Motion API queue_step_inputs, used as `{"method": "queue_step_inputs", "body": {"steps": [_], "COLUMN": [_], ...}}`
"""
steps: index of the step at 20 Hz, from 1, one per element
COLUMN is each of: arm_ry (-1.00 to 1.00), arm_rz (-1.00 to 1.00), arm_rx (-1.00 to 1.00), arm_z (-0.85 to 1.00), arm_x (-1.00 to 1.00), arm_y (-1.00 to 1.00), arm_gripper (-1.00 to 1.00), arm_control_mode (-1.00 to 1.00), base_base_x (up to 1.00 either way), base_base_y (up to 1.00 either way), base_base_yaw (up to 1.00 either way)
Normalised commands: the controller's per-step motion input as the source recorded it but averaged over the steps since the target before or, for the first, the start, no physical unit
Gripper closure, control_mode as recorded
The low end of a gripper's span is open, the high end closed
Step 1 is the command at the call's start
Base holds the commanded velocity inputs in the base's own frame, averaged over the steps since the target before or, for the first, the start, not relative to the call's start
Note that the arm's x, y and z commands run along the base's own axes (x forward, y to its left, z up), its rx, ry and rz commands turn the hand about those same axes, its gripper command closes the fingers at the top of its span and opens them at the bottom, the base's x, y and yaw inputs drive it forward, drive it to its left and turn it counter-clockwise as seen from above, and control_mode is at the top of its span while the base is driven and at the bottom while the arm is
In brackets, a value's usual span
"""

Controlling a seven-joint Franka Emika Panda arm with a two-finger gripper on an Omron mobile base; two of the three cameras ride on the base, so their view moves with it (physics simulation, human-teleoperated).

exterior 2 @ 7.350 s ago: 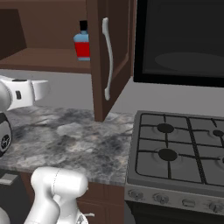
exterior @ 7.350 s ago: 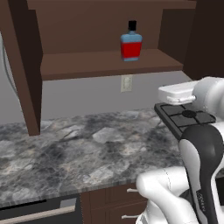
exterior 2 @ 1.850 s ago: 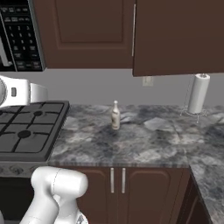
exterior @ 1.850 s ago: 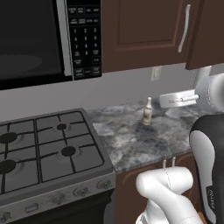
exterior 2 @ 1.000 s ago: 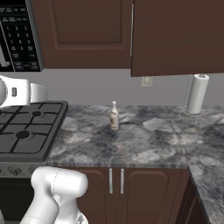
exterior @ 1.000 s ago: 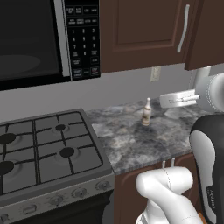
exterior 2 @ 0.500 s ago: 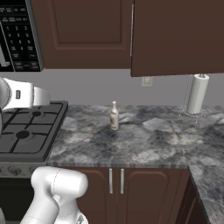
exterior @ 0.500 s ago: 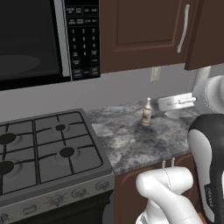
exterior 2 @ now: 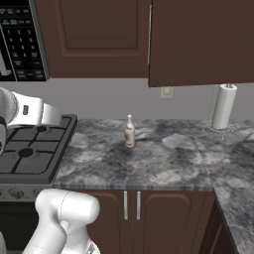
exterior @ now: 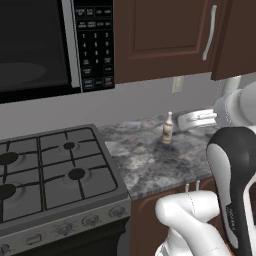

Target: Sort all alcoholic drinks to one cabinet, and non-alcoholic drinks to the other.

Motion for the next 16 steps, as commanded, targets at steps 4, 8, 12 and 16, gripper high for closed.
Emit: {"method": "queue_step_inputs", "body": {"steps": [4, 8, 12, 16], "arm_ry": [0.07, 0.07, 0.03, 0.00], "arm_rz": [-0.07, -0.06, -0.05, -0.05], "arm_rx": [0.00, -0.02, -0.04, -0.06], "arm_z": [-0.29, -0.29, -0.37, -0.35], "arm_x": [0.30, 0.37, 0.37, 0.29], "arm_y": [-0.29, -0.33, -0.28, -0.18], "arm_gripper": [-1.00, -1.00, -1.00, -1.00], "arm_control_mode": [-1.00, -1.00, -1.00, -1.00], "base_base_x": [0.00, 0.00, 0.00, 0.00], "base_base_y": [0.00, 0.00, 0.00, 0.00], "base_base_yaw": [0.00, 0.00, 0.00, 0.00]}}
